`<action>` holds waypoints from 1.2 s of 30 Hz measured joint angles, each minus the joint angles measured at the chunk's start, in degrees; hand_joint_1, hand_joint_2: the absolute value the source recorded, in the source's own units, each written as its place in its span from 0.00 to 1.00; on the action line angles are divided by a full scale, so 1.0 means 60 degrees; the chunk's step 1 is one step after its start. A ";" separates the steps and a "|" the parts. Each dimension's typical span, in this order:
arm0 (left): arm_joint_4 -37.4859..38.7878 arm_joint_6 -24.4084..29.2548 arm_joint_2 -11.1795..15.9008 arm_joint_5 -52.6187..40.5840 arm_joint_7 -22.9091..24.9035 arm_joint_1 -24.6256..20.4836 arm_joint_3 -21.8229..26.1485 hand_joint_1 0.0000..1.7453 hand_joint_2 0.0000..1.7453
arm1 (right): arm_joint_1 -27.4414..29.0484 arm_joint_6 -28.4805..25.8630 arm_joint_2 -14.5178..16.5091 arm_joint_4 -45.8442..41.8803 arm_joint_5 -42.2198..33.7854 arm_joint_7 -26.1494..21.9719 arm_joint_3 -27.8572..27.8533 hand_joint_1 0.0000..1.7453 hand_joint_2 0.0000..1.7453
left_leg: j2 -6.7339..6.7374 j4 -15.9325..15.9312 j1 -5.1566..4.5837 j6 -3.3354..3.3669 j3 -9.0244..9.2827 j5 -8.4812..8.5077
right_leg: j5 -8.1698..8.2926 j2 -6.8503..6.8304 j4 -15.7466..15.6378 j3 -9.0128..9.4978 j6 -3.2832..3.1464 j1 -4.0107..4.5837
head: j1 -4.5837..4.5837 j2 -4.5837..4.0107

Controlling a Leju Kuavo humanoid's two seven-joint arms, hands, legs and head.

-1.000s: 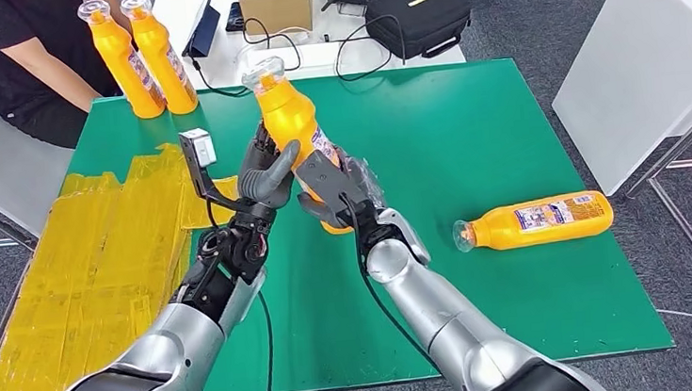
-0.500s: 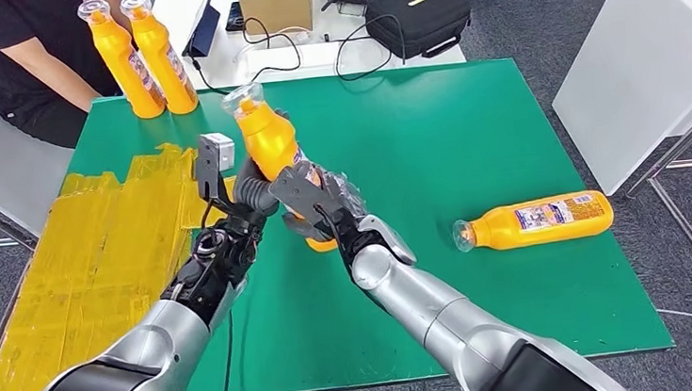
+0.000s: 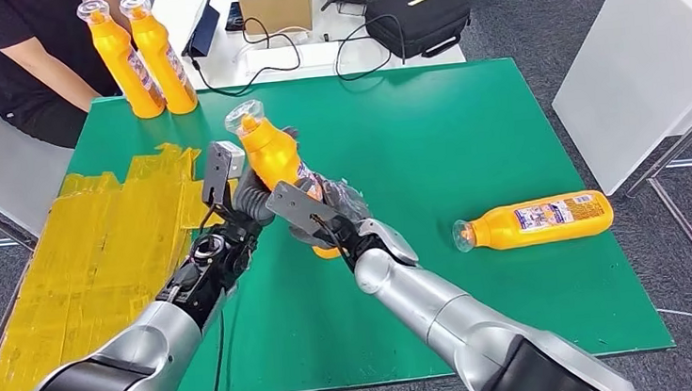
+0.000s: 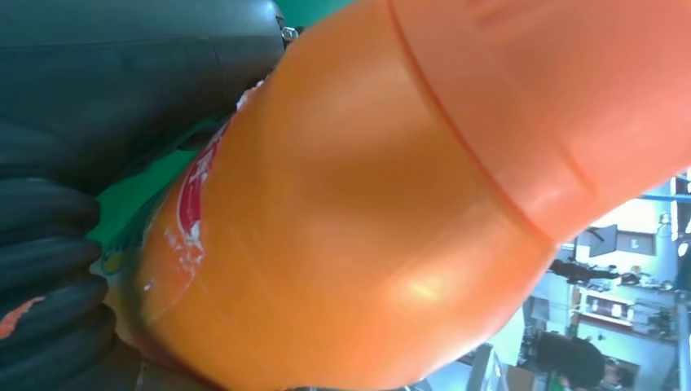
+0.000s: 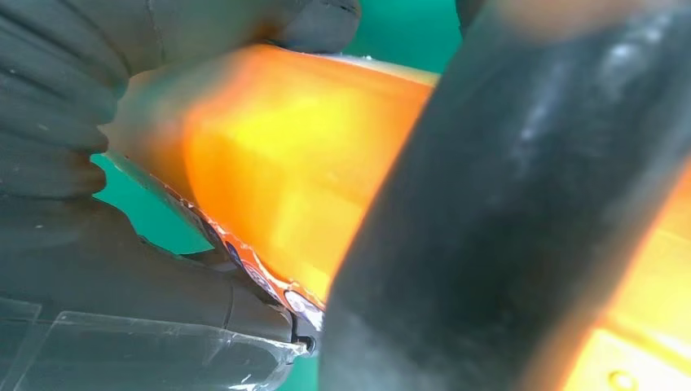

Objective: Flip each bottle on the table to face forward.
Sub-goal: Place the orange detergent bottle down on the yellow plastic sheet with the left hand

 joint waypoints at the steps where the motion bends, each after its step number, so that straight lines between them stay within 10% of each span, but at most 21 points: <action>1: -0.0003 -0.0006 0.0001 0.0035 -0.0011 0.0021 0.0026 1.00 1.00 | -0.0010 0.0000 0.0000 0.0016 -0.0007 -0.0005 0.0045 1.00 1.00 | -0.0001 0.0000 0.0000 0.0000 0.0000 0.0000 | 0.0000 -0.0001 0.0000 0.0000 0.0000 0.0000 | 0.0000 0.0000; 14: -0.0067 -0.0855 0.0046 0.0629 0.0186 0.0101 0.0556 1.00 1.00 | -0.0062 -0.0010 0.0003 0.0113 -0.0152 -0.0256 0.0374 0.95 1.00 | -0.0001 0.0000 0.0000 0.0000 -0.0001 0.0001 | 0.0000 -0.0001 0.0001 0.0000 0.0000 0.0000 | 0.0000 0.0000; 18: -0.0093 -0.0819 0.0075 0.0625 0.0091 0.0108 0.0657 1.00 1.00 | -0.0074 -0.0155 0.0006 0.0184 -0.0133 -0.0578 0.0388 0.02 0.00 | -0.0002 0.0000 0.0000 0.0000 -0.0005 0.0001 | 0.0000 -0.0001 0.0001 0.0001 0.0000 0.0000 | 0.0001 0.0000; 28: -0.0408 -0.0224 0.0494 -0.0102 -0.0534 0.0201 0.1105 1.00 1.00 | 0.0108 -0.0781 0.0041 -0.0013 0.2454 -0.1769 -0.0751 0.00 0.00 | -0.0001 -0.0001 0.0004 -0.0001 -0.0007 0.0001 | 0.0000 -0.0001 0.0004 -0.0002 0.0000 0.0002 | 0.0000 0.0000; 36: -0.1176 0.1090 0.1048 -0.1292 -0.0891 0.0840 0.1826 1.00 1.00 | 0.1986 0.1529 -0.0529 -0.4392 0.6576 -0.1407 -0.4436 0.00 0.00 | -0.0015 0.0000 0.0001 -0.0001 -0.0022 0.0001 | -0.0002 -0.0017 0.0002 -0.0013 0.0000 0.0000 | 0.0001 0.0000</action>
